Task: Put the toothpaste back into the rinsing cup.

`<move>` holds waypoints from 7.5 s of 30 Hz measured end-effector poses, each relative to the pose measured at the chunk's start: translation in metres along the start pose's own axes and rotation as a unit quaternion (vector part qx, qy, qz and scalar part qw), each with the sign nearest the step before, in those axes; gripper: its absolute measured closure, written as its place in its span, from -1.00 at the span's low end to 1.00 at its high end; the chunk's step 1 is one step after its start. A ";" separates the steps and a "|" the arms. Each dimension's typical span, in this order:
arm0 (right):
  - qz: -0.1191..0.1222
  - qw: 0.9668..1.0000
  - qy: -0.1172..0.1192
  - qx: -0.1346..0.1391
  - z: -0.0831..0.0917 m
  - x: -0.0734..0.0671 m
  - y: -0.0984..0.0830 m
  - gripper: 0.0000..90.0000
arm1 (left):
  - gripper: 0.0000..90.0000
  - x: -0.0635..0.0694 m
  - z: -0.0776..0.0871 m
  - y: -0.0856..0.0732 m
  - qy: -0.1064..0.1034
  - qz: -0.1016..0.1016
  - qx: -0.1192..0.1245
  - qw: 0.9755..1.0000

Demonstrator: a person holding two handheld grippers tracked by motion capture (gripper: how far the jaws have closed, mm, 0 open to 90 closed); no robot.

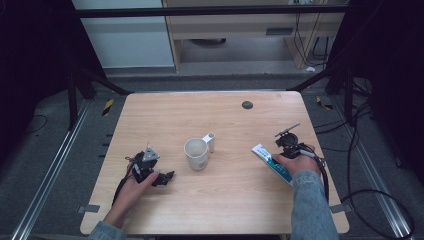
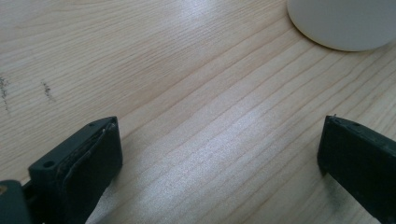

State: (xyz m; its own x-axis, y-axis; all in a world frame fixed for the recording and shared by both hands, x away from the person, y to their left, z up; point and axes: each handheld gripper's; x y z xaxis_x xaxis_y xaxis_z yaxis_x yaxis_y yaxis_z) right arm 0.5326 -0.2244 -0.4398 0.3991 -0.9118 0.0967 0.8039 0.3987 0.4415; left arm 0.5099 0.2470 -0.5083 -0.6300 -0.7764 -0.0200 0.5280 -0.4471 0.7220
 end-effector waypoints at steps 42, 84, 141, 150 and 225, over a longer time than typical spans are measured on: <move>0.021 0.998 0.037 -0.038 -0.032 -0.014 0.008 0.14 | -1.00 0.000 0.000 0.000 0.000 -0.001 0.000 1.000; 0.034 0.997 0.041 -0.062 -0.037 -0.017 0.014 0.36 | -1.00 0.000 0.000 0.000 -0.002 -0.001 0.000 1.000; -0.013 0.990 0.062 0.126 0.043 -0.036 0.030 0.74 | -1.00 0.001 -0.002 0.002 0.005 0.004 0.000 1.000; -0.008 0.976 0.085 0.202 0.052 -0.065 0.033 0.74 | -1.00 -0.001 -0.002 0.002 0.004 0.005 0.001 1.000; -0.070 0.883 0.080 0.458 0.086 -0.168 0.116 0.74 | -1.00 0.002 -0.007 0.007 0.009 0.010 0.002 1.000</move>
State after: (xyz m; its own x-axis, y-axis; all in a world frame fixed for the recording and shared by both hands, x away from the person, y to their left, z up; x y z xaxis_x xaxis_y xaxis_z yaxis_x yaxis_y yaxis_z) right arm 0.5213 -0.0333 -0.3284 0.4400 -0.8910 -0.1117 0.1869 -0.0308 0.9819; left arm 0.5161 0.2388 -0.5085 -0.6093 -0.7928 -0.0188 0.5374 -0.4303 0.7253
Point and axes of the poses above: each handheld gripper's, and its own axes: z roughly backward along the jaws, y roughly out of its top, x roughly to its right, and after that the axes turned 1 degree about x, right-handed
